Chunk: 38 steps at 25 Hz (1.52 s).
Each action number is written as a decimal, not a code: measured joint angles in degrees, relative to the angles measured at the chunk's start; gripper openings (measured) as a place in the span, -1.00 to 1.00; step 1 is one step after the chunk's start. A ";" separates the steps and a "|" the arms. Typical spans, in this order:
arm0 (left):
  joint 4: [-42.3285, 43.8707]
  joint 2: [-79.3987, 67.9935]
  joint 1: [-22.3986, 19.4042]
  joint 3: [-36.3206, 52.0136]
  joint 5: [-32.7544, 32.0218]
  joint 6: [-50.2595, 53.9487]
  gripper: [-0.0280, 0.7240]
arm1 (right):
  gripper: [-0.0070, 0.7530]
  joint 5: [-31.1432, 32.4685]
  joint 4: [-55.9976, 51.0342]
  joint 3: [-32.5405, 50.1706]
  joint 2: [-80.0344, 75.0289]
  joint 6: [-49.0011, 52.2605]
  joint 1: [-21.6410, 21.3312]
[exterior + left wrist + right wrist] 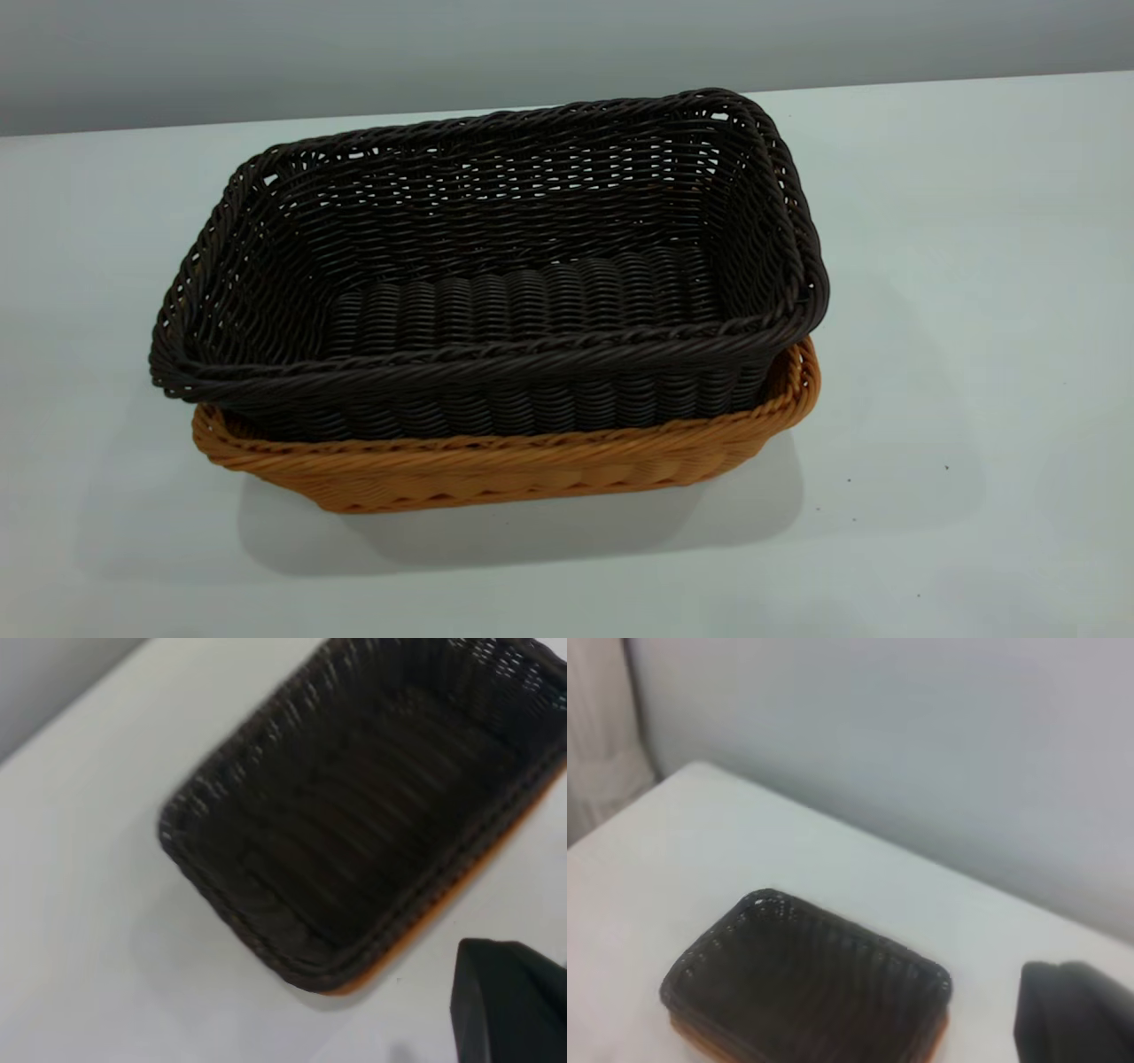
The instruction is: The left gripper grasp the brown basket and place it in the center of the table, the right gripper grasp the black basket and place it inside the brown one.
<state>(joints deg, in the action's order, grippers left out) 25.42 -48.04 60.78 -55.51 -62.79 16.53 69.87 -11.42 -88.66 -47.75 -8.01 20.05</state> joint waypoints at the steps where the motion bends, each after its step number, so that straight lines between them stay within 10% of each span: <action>1: -0.93 0.39 0.00 0.77 0.72 0.24 -0.93 | -0.98 -0.05 0.36 1.25 1.85 0.00 0.00; 22: -9.27 6.89 0.00 10.83 5.98 -0.26 -0.93 | -0.98 -11.19 9.44 57.68 47.84 10.81 0.00; 38: -18.71 24.85 0.00 24.96 2.40 -4.80 -0.93 | -0.98 -9.46 9.09 60.89 47.75 9.07 0.00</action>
<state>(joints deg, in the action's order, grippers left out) 6.71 -23.19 60.78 -30.55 -60.39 11.73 60.41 -2.33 -27.76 0.00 1.06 20.05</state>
